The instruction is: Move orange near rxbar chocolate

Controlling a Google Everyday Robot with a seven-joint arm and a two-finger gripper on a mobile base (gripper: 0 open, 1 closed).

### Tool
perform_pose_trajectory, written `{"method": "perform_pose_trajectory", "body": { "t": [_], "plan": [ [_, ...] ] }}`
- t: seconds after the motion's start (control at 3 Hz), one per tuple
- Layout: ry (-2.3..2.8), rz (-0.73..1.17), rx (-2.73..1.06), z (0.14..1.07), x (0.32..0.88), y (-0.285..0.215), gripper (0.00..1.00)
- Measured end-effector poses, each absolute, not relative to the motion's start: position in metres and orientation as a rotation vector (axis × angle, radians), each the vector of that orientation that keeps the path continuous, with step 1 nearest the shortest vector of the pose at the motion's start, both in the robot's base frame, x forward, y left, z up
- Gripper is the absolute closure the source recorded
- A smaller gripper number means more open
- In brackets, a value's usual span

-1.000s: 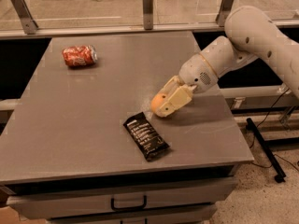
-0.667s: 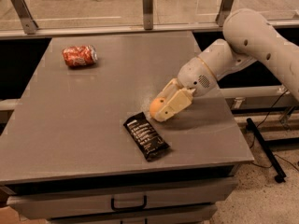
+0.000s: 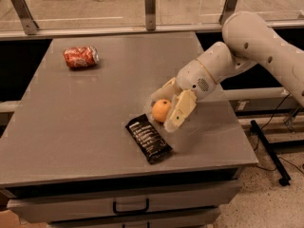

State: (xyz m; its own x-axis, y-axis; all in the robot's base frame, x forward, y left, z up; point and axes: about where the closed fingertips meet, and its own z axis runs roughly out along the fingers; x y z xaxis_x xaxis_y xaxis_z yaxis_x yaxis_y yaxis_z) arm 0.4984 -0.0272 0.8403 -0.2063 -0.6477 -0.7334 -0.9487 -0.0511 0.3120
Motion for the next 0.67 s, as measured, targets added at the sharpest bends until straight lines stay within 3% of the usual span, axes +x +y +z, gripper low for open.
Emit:
{"method": "perform_pose_trajectory", "body": {
  "t": [0.67],
  "plan": [
    [1.868, 1.138, -1.695, 0.8413, 0.4985, -0.0272, 0.0]
  ]
}}
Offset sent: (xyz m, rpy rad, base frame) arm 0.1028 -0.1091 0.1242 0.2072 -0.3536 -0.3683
